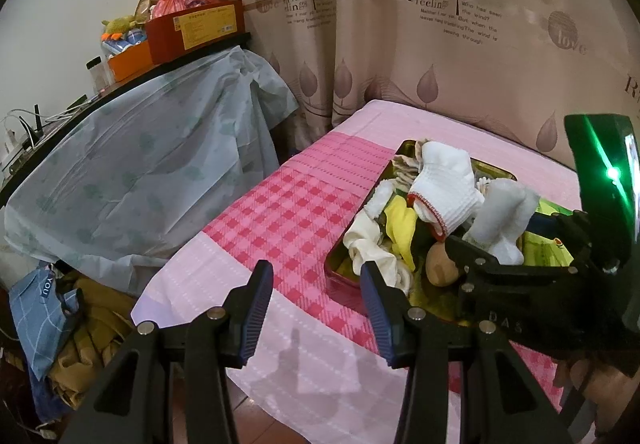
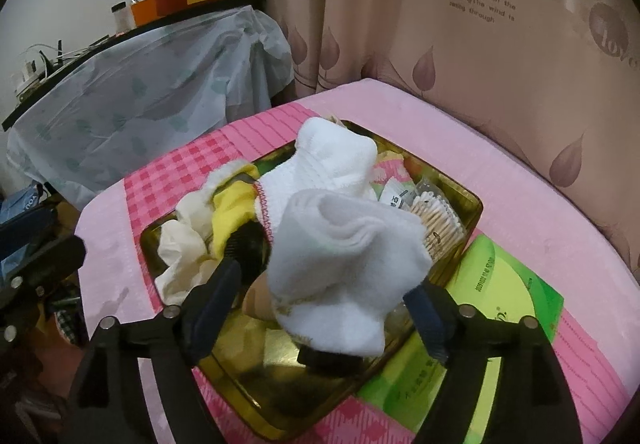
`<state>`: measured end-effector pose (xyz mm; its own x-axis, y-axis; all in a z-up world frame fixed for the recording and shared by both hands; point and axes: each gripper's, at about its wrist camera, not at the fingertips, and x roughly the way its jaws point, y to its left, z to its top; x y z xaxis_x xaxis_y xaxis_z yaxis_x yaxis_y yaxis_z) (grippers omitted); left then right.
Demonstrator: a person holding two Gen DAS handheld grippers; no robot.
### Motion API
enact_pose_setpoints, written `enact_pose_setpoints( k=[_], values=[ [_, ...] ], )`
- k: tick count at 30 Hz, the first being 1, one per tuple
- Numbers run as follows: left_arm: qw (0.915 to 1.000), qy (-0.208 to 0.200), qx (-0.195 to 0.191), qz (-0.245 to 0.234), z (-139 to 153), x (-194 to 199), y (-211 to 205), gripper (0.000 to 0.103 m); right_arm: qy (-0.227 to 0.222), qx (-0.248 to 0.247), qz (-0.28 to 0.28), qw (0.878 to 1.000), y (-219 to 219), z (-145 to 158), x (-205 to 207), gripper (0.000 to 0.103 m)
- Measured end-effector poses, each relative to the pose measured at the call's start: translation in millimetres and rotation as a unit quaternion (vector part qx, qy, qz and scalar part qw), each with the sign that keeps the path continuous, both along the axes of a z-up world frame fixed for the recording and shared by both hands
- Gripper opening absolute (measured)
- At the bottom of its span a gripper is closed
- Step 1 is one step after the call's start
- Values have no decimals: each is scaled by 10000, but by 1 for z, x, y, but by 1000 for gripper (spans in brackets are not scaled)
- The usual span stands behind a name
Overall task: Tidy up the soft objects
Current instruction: 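Lower the rolled sock into the tray and open the right gripper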
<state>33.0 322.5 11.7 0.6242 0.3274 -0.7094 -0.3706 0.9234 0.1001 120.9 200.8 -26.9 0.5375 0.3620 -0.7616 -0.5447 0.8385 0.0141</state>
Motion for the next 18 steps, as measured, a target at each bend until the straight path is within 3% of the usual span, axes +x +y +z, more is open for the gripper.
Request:
enact_pose_setpoints(
  k=[5, 18],
  values=[
    [10000, -6, -12, -24, 1, 1, -1, 46, -106, 14, 28, 9999, -3, 8, -10, 90],
    [10000, -38, 28, -60, 0, 0, -5, 46, -336, 208, -233, 9989, -22, 22, -40, 100]
  ],
)
